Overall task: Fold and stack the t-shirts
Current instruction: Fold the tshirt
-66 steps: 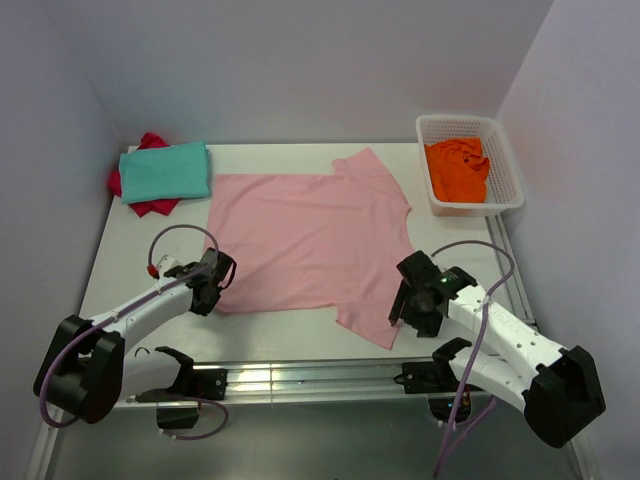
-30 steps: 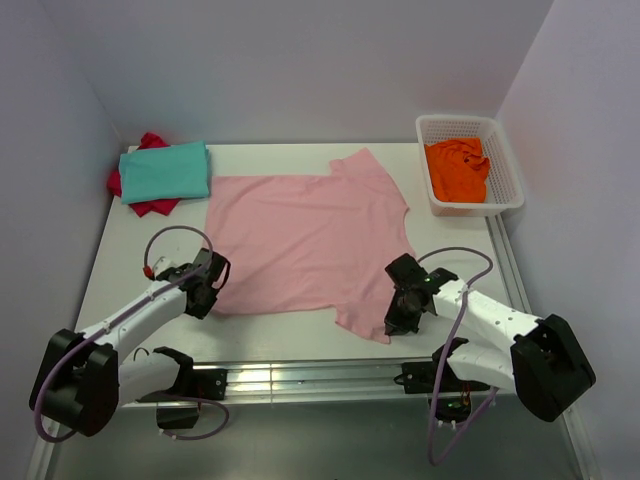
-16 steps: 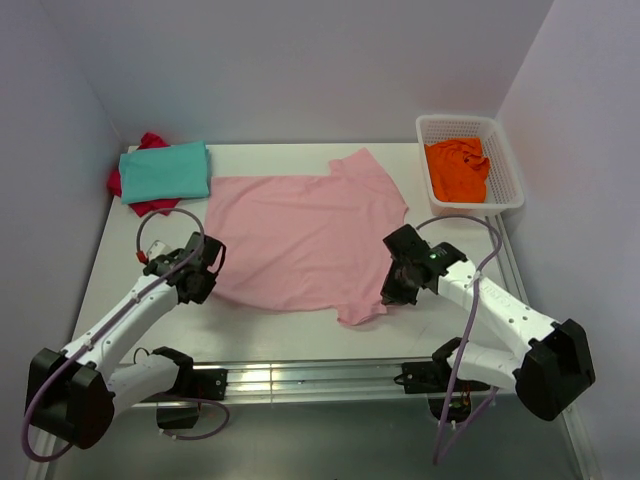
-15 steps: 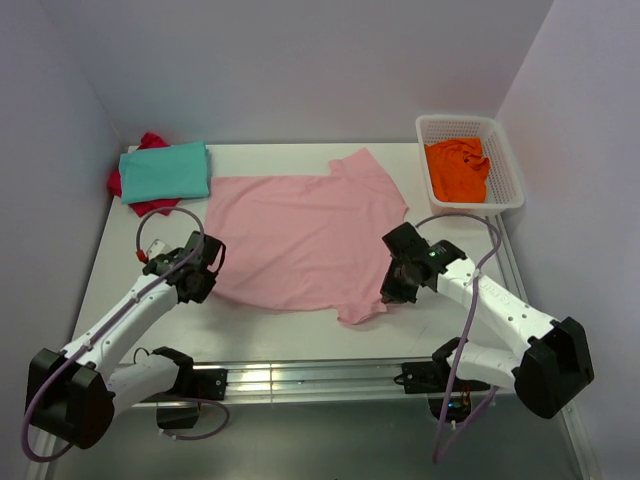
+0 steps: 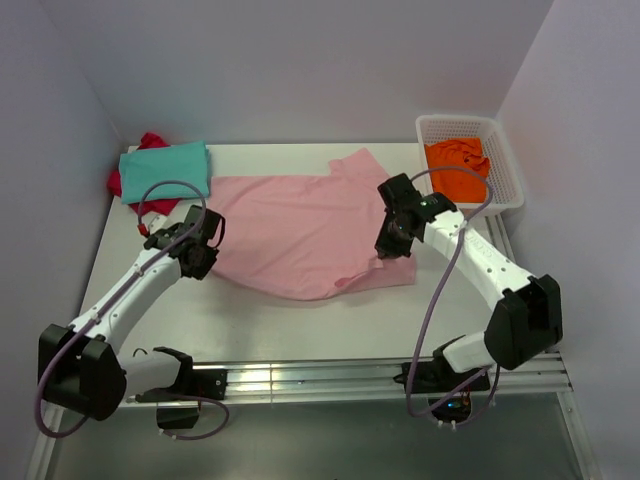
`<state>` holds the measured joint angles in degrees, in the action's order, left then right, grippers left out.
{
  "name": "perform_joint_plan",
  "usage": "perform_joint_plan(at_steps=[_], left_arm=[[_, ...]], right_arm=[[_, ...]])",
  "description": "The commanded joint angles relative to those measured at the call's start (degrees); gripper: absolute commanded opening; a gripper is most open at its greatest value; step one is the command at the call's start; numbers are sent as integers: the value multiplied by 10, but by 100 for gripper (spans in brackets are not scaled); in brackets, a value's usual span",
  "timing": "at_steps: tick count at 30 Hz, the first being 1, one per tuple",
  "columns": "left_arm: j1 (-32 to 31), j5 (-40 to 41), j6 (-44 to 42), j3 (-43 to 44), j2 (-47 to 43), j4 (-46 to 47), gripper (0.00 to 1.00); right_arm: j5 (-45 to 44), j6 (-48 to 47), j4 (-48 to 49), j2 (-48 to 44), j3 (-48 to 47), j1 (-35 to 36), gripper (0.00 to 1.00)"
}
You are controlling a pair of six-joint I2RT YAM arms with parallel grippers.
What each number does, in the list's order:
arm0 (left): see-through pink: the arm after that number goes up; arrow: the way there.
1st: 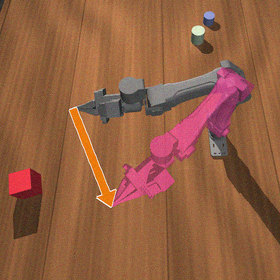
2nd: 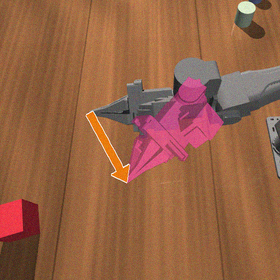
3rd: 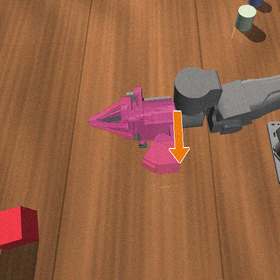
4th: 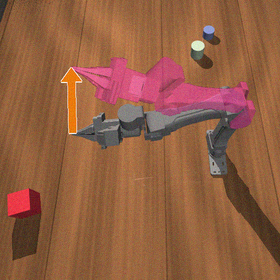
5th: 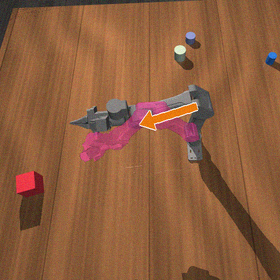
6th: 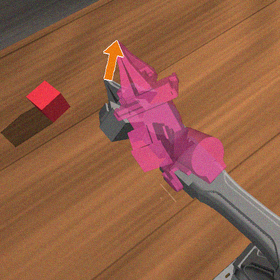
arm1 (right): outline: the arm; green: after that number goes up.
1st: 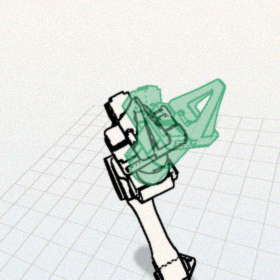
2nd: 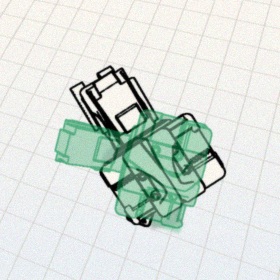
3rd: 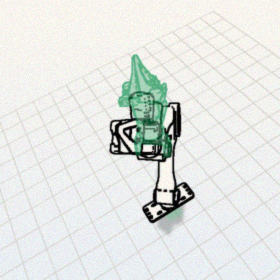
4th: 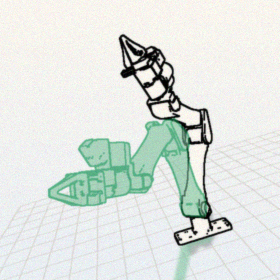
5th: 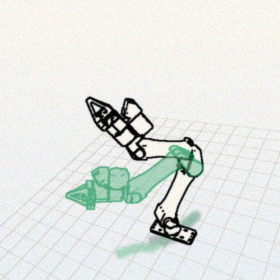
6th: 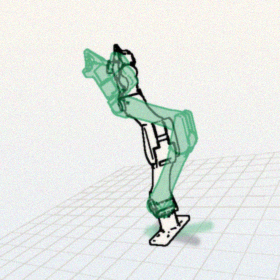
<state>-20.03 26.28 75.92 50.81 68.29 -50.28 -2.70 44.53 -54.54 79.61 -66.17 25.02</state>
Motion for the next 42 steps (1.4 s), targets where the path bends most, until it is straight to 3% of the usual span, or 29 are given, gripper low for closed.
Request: perform_joint_plan(at_steps=[1,14,26,28,29,30,31,32,33,36,42], left_arm=[[19,3,-43,49,25,32,0],[88,-18,-108,182,205,103,0],[129,-48,-107,285,380,91,0],[138,-55,-107,297,402,86,6],[141,-60,-108,307,409,80,19],[147,-61,-111,313,417,77,43],[149,-60,-113,317,418,74,60],[151,-58,-115,324,418,75,74],[153,-55,-121,328,414,72,84],[157,-44,-134,341,400,68,93],[159,-33,-157,352,351,54,94]], right_arm=[[-24,-35,-9,30,-61,-22,0],[-34,-74,-35,257,-307,-72,0],[-64,-60,-124,491,-583,-88,0],[-69,-55,-149,519,-640,-95,0],[-68,-51,-155,541,-657,-100,12],[-60,-49,-157,550,-670,-102,31],[-57,-53,-149,556,-675,-105,48],[-57,-55,-145,557,-674,-109,89],[-57,-57,-142,557,-671,-111,100],[-56,-65,-117,533,-637,-122,100],[-84,-56,-109,436,-548,-127,100]])
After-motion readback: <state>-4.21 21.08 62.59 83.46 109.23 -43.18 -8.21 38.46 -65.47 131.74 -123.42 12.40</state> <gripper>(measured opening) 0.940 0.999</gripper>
